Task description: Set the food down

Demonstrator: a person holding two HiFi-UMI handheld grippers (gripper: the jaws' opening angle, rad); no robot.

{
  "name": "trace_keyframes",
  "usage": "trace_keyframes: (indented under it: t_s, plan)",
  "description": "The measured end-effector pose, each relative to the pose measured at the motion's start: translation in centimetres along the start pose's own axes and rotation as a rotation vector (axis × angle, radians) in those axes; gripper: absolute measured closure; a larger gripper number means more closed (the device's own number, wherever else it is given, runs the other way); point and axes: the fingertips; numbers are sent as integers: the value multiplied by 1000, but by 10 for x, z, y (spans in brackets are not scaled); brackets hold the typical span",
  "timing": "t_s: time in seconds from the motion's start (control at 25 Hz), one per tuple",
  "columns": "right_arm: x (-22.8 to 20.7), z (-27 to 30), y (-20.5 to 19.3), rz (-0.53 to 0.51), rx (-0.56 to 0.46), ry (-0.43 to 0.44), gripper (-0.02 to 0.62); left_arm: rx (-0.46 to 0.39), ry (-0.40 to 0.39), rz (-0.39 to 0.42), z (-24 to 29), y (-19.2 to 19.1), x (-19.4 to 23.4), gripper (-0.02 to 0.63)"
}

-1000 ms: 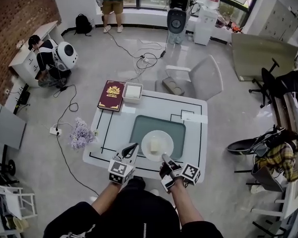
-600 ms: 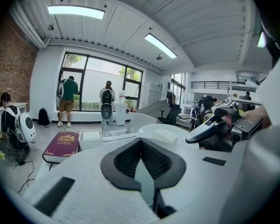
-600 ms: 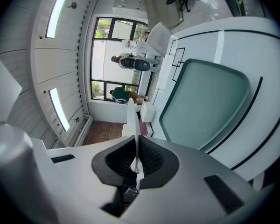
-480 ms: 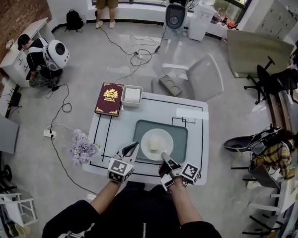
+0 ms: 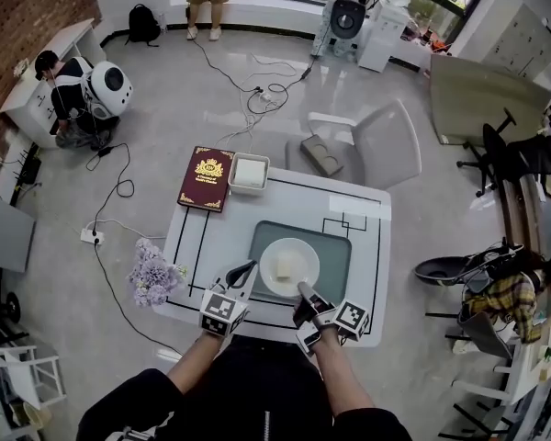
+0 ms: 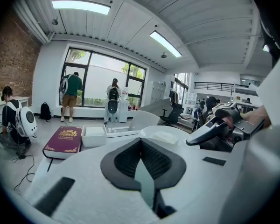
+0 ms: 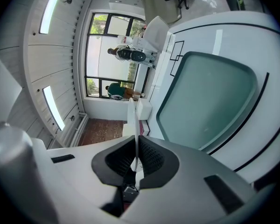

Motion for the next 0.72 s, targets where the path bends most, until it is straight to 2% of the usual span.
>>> trace_keyframes:
  t_s: [0.36,0.52,0.72]
  plan:
    - [-14,8,13,-1,53,-16,578,0,45,-2,10,5,1,600]
    - [-19,14,19,2,64,4,578,12,47,-7,21,1,-2,600]
    - [-35,19,25,17,86,-24,578,23,47,-6,33,-1,-7,600]
Point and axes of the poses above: the fingertips, and each gripper's own axes: z forward along the fingers, x to its left, y out of its top, and after that the axes turned 12 degrees about -z, right-handed
